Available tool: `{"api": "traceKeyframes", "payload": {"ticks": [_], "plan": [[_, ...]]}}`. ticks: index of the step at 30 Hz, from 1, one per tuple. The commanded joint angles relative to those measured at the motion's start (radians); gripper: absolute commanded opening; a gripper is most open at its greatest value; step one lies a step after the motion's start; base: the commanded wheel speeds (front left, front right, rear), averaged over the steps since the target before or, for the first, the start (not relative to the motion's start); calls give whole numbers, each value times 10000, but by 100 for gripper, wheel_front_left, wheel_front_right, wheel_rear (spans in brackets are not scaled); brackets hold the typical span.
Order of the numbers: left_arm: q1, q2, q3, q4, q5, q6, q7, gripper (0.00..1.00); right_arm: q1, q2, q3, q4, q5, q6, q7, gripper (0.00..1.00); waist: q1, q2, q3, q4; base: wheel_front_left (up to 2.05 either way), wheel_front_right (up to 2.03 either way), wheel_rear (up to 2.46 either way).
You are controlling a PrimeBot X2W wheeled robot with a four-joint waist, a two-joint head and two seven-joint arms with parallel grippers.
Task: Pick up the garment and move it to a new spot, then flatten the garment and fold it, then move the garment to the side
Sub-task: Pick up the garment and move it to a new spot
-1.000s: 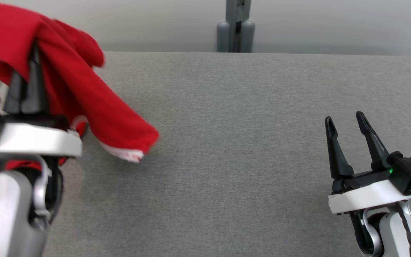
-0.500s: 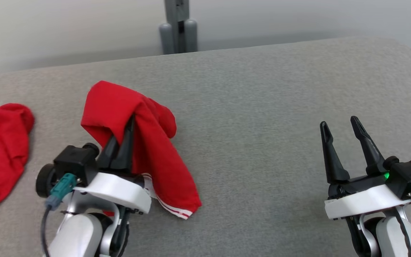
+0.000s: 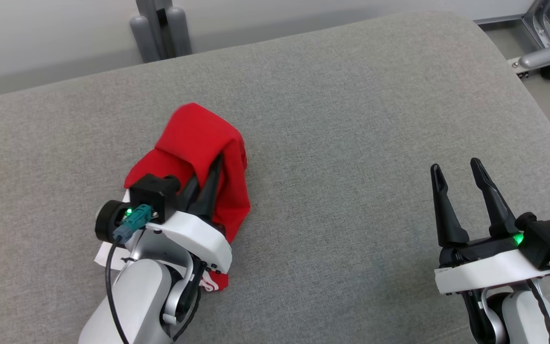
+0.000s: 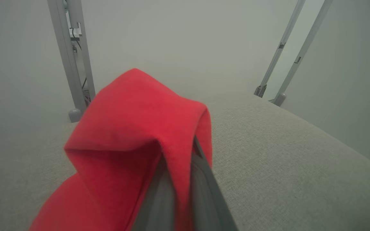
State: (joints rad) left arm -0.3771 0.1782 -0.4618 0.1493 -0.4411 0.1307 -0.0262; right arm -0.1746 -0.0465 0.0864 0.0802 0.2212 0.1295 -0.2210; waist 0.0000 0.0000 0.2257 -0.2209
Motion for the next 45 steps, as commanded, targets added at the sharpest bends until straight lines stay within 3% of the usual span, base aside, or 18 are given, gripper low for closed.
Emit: {"api": "traceKeyframes", "payload": {"ticks": [1, 2, 4, 5, 6, 9, 14, 32, 45], "plan": [[-169, -16, -50, 217, -55, -111, -97, 0, -79, -63, -15, 44, 79, 23, -110, 100, 0, 0, 140, -115, 0, 0, 0], [-217, -48, -89, 417, -79, -184, -148, 0, -98, -63, -26, 77, 100, 21, -132, 100, 0, 0, 170, -121, 0, 0, 0], [-295, -139, -211, 710, -25, -270, -246, 42, -127, -63, -51, 130, 119, 23, -195, 100, 0, 0, 224, -88, 0, 0, 0], [-310, -171, -215, 800, 12, -269, -378, 96, -134, -63, -66, 153, 135, 21, -207, 100, 0, 0, 241, -53, 0, 0, 0], [-324, -183, -237, 903, 35, -274, -460, 100, -137, -65, -78, 176, 150, 21, -220, 100, 0, 0, 247, -6, 0, 0, 0], [-323, -193, -148, 1061, -35, -235, -680, 100, -194, -63, -141, 247, 176, 23, -295, 100, 0, 0, 241, 196, 0, 0, 0], [-252, -33, 401, 890, -157, 235, -1022, 100, -222, -66, -276, 293, 65, 21, -328, 100, 0, 0, 178, 659, 0, 0, 0], [1460, 1456, 2355, -855, -760, 1319, -1359, 100, 99, -71, -547, 144, -329, 21, 115, 100, 0, 0, -542, 1993, 0, 0, 0], [2725, 1880, 2119, -1906, -371, 1923, -674, 100, 829, -70, -489, 61, -451, 21, 566, 100, 0, 0, -1300, 2134, 0, 0, 0]]}}
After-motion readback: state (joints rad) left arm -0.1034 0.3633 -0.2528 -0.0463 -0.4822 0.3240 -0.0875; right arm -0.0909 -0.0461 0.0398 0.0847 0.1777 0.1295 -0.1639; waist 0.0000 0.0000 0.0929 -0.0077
